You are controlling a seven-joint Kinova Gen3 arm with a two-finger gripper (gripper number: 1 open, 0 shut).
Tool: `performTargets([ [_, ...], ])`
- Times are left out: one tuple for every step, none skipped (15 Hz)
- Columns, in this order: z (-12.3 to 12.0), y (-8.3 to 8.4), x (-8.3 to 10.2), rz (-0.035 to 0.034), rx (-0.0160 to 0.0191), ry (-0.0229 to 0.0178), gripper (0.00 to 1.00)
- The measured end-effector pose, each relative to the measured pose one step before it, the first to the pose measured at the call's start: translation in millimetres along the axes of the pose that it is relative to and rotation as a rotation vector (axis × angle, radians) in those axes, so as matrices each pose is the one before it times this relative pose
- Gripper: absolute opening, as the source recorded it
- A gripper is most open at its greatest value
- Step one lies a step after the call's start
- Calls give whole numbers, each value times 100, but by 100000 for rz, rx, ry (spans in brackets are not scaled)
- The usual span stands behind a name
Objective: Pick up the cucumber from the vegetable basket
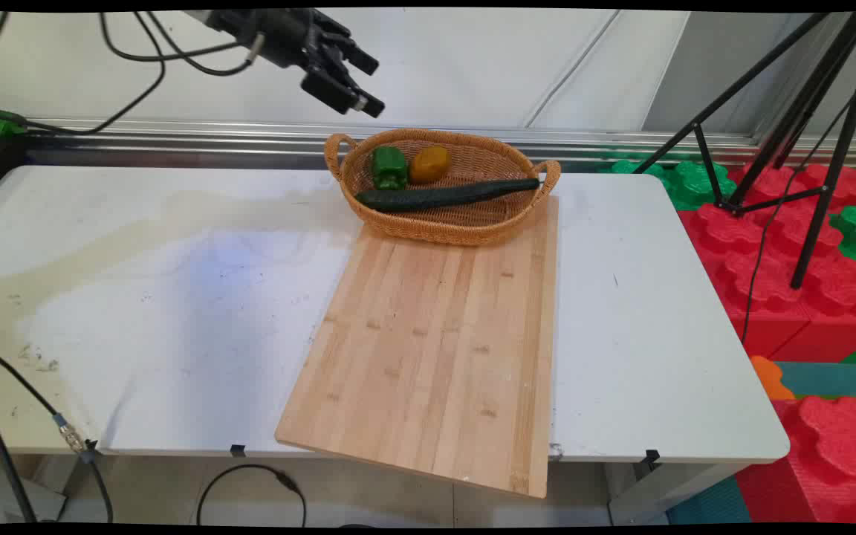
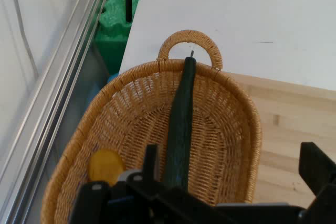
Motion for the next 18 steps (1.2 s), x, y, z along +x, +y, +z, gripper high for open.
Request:
performTargets([
  [1087, -286, 147, 1436, -163, -599, 100],
  [1054, -229, 137, 976, -150, -470, 100],
  [1316, -264, 133, 1001, -137, -679, 100],
  [1342, -250, 120, 901, -84, -811, 100],
  [1160, -206, 77, 696, 64, -834, 100],
  [1362, -225, 72, 661, 96, -1041, 100],
  [1308, -194, 23, 499, 153, -1139, 100],
  [1120, -156, 7, 350, 116, -1076, 100],
  [1281, -163, -29, 434, 62, -1394, 100],
  [1268, -152, -6, 508, -25, -1411, 100],
  [1041, -131, -37, 328, -17, -1255, 100],
  [1187, -156, -54, 322, 31, -1480, 100],
  [1136, -153, -53, 231, 11, -1442, 100],
  [946, -132, -42, 204, 46, -1225, 100],
  [621, -71, -37, 85, -50, -834, 100],
  [906, -76, -50, 145, -168, -1226, 100],
  [980, -81, -119, 116, -172, -1520, 100],
  [957, -63, -109, 60, -266, -1475, 100],
])
